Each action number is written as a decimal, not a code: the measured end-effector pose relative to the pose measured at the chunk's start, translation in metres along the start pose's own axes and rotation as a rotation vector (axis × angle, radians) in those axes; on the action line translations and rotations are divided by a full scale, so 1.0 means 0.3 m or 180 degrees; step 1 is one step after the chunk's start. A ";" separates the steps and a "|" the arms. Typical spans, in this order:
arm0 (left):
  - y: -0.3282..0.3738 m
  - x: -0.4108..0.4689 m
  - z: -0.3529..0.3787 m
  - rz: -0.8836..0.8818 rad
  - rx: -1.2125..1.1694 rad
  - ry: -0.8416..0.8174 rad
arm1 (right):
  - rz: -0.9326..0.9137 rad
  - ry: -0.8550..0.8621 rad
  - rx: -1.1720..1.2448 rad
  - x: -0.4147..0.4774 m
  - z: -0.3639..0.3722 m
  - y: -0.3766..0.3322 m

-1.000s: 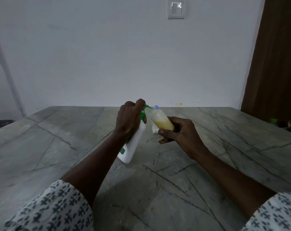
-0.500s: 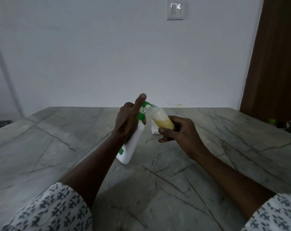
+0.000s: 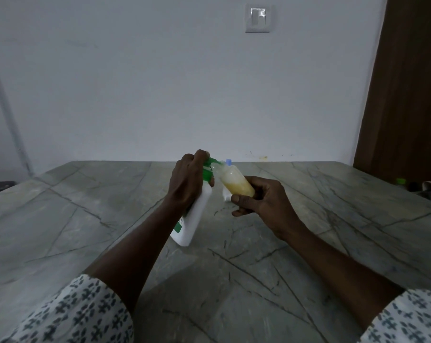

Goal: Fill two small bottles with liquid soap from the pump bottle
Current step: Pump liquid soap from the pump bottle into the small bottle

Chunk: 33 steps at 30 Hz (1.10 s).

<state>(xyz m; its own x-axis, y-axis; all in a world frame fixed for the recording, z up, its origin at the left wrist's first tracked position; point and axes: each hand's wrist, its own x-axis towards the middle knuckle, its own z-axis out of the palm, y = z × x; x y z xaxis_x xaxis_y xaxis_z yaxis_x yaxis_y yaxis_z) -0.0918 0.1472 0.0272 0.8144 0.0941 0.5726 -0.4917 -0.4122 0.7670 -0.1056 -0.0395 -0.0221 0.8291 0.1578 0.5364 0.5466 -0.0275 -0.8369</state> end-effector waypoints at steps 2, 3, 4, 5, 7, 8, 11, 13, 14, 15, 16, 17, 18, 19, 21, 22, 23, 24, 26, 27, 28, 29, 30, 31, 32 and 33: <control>0.000 -0.003 -0.001 0.0122 -0.0023 -0.0089 | 0.0003 0.0020 0.0034 0.002 -0.001 -0.003; 0.000 0.000 0.002 0.0127 -0.0076 -0.0105 | 0.0000 0.0031 0.0060 0.003 -0.003 -0.005; 0.004 0.000 0.003 0.0129 -0.0079 -0.0115 | -0.0004 0.0042 0.0083 0.003 -0.004 -0.007; 0.005 0.001 0.002 0.0131 -0.0057 -0.0115 | -0.0003 0.0050 0.0098 0.003 -0.006 -0.009; 0.008 -0.003 -0.001 0.0112 0.0006 -0.0138 | 0.0000 0.0062 0.0092 0.003 -0.008 -0.011; 0.007 -0.003 -0.003 0.0081 0.0012 -0.0155 | -0.0001 0.0065 0.0078 0.002 -0.008 -0.010; 0.012 -0.003 -0.004 0.0014 0.0000 -0.0139 | -0.0020 0.0056 0.0028 0.002 -0.008 -0.008; 0.014 -0.005 0.000 0.0024 -0.0008 -0.0037 | -0.0033 0.0036 -0.0004 0.000 -0.008 -0.007; 0.017 -0.007 0.002 0.0045 -0.0004 0.0022 | -0.0039 0.0029 -0.0008 -0.001 -0.008 -0.007; 0.018 -0.007 0.004 0.0069 0.0009 0.0074 | -0.0047 0.0021 -0.0018 -0.001 -0.007 -0.008; 0.018 -0.006 0.006 0.0090 0.0036 0.0129 | -0.0056 0.0014 -0.0034 -0.001 -0.006 -0.007; 0.016 -0.003 0.007 0.0110 0.0066 0.0164 | -0.0062 0.0008 -0.0041 -0.001 -0.005 -0.007; 0.014 -0.001 0.007 0.0119 0.0061 0.0156 | -0.0067 0.0004 -0.0040 -0.001 -0.005 -0.007; 0.007 0.003 0.008 0.0131 0.0025 0.0130 | -0.0072 0.0000 -0.0042 -0.001 -0.005 -0.007; -0.011 0.013 0.009 0.0139 -0.0045 0.0075 | -0.0078 0.0000 -0.0077 -0.002 -0.005 -0.007; -0.013 0.015 0.008 0.0127 -0.0052 0.0058 | -0.0076 0.0006 -0.0085 -0.002 -0.004 -0.007; -0.012 0.013 0.007 0.0117 -0.0059 0.0040 | -0.0072 0.0009 -0.0076 -0.002 -0.004 -0.008; -0.010 0.010 0.006 0.0118 -0.0076 0.0007 | -0.0069 0.0013 -0.0053 -0.001 -0.004 -0.008; -0.004 0.005 0.006 0.0159 -0.0062 -0.0076 | -0.0061 0.0032 0.0009 0.001 -0.006 -0.011; -0.003 0.003 0.007 0.0176 -0.0032 -0.0097 | -0.0055 0.0043 0.0029 0.002 -0.008 -0.012; -0.002 0.002 0.006 0.0166 -0.0010 -0.0107 | -0.0053 0.0052 0.0033 0.003 -0.010 -0.013; -0.004 0.003 0.006 0.0130 0.0001 -0.0110 | -0.0055 0.0059 0.0020 0.003 -0.011 -0.014; -0.006 0.005 0.006 0.0084 0.0013 -0.0114 | -0.0056 0.0063 0.0005 0.002 -0.012 -0.015; -0.005 0.005 0.005 0.0037 0.0022 -0.0126 | -0.0055 0.0065 -0.0011 0.002 -0.011 -0.016; -0.005 0.006 0.004 0.0007 0.0035 -0.0140 | -0.0056 0.0068 -0.0031 0.001 -0.011 -0.016; -0.002 0.005 0.004 0.0004 0.0054 -0.0143 | -0.0060 0.0072 -0.0056 0.001 -0.010 -0.016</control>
<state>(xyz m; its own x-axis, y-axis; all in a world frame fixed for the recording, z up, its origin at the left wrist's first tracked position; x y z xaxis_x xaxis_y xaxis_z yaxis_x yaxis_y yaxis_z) -0.0898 0.1464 0.0273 0.8269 0.0530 0.5598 -0.4878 -0.4277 0.7610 -0.1076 -0.0423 -0.0177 0.8210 0.1362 0.5544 0.5639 -0.0421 -0.8248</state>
